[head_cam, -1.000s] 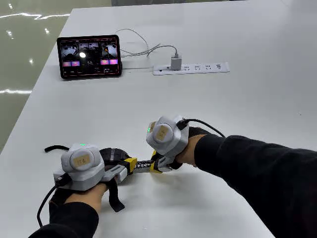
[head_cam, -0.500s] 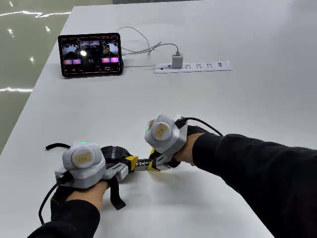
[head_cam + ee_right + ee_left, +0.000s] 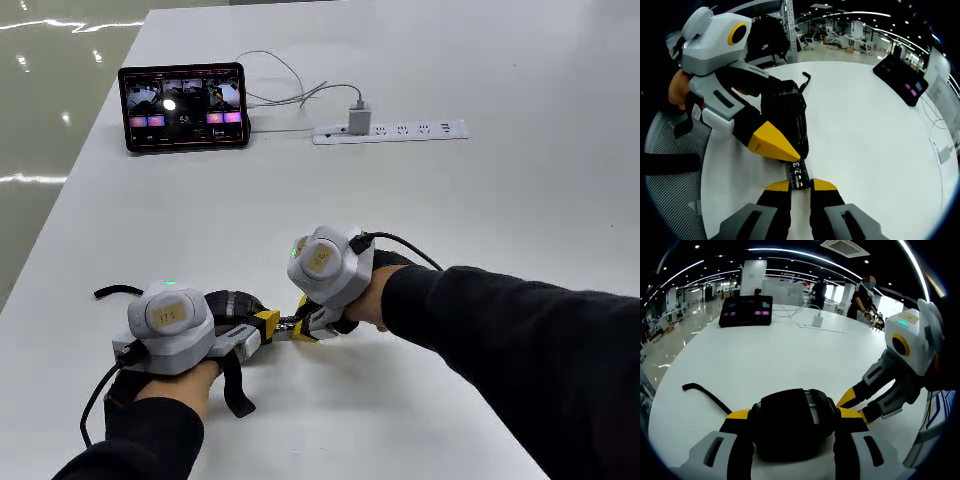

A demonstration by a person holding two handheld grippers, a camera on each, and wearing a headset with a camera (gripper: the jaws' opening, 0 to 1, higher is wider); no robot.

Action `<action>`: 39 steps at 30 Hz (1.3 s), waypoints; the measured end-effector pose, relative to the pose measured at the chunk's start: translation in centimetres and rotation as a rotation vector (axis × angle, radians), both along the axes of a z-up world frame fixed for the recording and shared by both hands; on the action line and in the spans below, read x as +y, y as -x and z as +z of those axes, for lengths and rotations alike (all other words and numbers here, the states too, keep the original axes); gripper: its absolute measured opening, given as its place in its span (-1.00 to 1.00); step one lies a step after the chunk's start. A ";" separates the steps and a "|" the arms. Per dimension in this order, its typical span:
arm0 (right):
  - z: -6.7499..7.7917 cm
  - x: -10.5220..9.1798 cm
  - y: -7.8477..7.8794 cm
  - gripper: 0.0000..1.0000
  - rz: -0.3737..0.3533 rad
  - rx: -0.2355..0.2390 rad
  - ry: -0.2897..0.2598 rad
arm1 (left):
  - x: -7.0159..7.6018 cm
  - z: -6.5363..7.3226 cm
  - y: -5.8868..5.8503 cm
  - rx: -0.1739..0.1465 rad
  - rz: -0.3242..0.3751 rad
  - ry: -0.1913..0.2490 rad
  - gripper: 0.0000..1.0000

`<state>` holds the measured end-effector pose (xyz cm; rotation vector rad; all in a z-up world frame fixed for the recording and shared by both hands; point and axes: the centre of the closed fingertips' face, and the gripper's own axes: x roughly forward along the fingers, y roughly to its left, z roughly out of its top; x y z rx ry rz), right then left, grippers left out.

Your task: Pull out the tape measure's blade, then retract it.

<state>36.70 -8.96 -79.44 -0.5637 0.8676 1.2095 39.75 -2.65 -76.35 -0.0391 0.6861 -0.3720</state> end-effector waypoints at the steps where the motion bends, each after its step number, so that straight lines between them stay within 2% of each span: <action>1: 0.0 0.1 0.0 -0.81 0.001 -0.003 -0.001 | 0.0 0.0 0.0 0.000 0.000 0.000 0.20; 39: 0.1 1.4 -0.1 -0.81 0.005 -0.008 -0.033 | 0.0 0.0 0.0 0.002 0.004 0.007 0.20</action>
